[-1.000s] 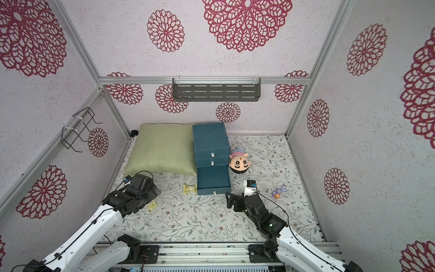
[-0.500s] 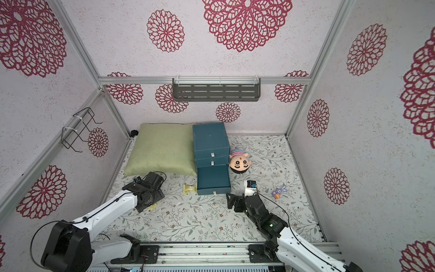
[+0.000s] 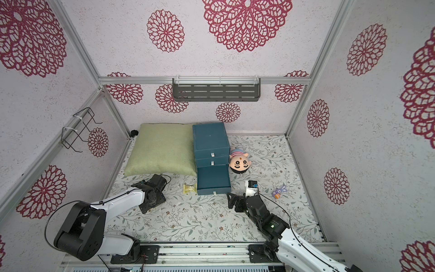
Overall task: Place the cookies into the drawer by color
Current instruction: Pick up the cookie at the center of the board.
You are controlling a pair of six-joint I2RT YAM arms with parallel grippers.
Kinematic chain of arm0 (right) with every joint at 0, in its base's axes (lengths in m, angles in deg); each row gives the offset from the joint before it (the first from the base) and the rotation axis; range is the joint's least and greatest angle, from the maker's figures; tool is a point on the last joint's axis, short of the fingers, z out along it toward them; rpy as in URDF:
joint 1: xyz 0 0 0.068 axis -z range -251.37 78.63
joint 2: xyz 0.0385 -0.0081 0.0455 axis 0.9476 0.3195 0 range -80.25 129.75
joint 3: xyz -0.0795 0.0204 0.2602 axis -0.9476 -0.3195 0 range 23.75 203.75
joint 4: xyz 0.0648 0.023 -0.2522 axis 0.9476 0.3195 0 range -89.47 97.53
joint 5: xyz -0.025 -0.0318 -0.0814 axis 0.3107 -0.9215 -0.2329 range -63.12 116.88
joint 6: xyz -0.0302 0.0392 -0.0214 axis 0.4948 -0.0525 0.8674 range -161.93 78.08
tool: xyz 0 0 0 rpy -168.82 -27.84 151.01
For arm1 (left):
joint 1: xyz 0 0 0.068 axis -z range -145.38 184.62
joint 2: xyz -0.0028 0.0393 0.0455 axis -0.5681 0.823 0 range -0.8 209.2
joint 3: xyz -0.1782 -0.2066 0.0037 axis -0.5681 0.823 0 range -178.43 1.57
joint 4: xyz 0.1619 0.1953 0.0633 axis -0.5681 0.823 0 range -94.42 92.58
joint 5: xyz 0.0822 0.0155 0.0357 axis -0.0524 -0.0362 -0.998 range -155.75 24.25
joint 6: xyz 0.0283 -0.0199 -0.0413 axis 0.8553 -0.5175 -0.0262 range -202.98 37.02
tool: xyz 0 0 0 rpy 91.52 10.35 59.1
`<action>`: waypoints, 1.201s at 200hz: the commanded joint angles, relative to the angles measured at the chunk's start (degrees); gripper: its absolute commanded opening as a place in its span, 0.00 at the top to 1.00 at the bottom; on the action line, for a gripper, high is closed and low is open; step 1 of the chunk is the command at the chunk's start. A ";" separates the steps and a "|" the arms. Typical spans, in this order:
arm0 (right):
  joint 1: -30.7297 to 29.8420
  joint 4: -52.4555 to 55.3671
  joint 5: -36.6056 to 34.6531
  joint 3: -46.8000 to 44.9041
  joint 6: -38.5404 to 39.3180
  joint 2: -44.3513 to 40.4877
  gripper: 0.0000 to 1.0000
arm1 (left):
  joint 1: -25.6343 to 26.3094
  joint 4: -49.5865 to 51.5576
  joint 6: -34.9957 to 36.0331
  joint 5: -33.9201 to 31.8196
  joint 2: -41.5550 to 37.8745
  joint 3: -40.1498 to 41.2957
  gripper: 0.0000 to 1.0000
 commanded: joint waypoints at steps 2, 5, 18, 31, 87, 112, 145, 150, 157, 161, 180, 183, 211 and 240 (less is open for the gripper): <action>0.44 0.13 -1.23 2.11 0.83 -0.90 0.01 | -0.62 -2.83 1.06 0.35 0.62 0.29 0.21; 0.44 0.11 -1.15 2.10 0.86 -0.92 0.01 | -0.65 -2.91 1.13 0.41 0.62 0.26 0.21; 0.52 0.38 -1.17 2.09 0.81 -1.03 0.01 | -0.79 -3.36 1.47 0.47 0.71 0.34 0.23; 0.53 0.47 -1.14 2.00 0.79 -1.48 0.01 | -0.76 -3.84 1.67 0.57 0.79 0.41 0.25; 0.62 0.93 -1.23 0.78 0.16 -3.16 0.01 | -0.83 -4.31 2.13 1.29 1.04 0.73 0.39; 0.69 0.94 -1.14 0.63 0.00 -3.36 0.01 | -0.86 -4.42 2.20 1.61 0.70 1.11 0.47; 0.70 0.50 -1.05 0.29 -0.19 -3.30 0.01 | -0.75 -4.16 2.77 2.47 -0.72 1.39 0.53; 0.70 0.44 -0.98 0.24 -0.26 -3.23 0.01 | -0.83 -4.08 2.82 2.64 -1.07 1.39 0.52; 0.75 0.23 -1.00 0.08 -0.36 -3.26 0.01 | -0.72 -3.99 2.91 2.95 -1.58 1.41 0.52; 0.79 0.15 -0.95 0.09 -0.35 -3.28 0.01 | -0.67 -3.99 3.03 3.18 -1.93 1.46 0.52; 0.79 -0.02 -0.86 0.01 -0.46 -3.17 0.01 | -0.15 -4.00 3.31 3.99 -3.60 1.39 0.52; 0.79 -0.06 -0.86 -0.05 -0.46 -3.18 0.01 | -0.08 -3.99 3.34 4.10 -3.82 1.39 0.52; 0.88 -0.04 -0.79 -0.03 -0.57 -3.31 0.01 | 1.03 -3.88 3.27 4.65 -5.78 0.96 0.53; 0.88 0.35 -0.82 0.31 -0.54 -3.37 0.01 | 2.79 -3.40 2.82 4.98 -6.82 -0.04 0.54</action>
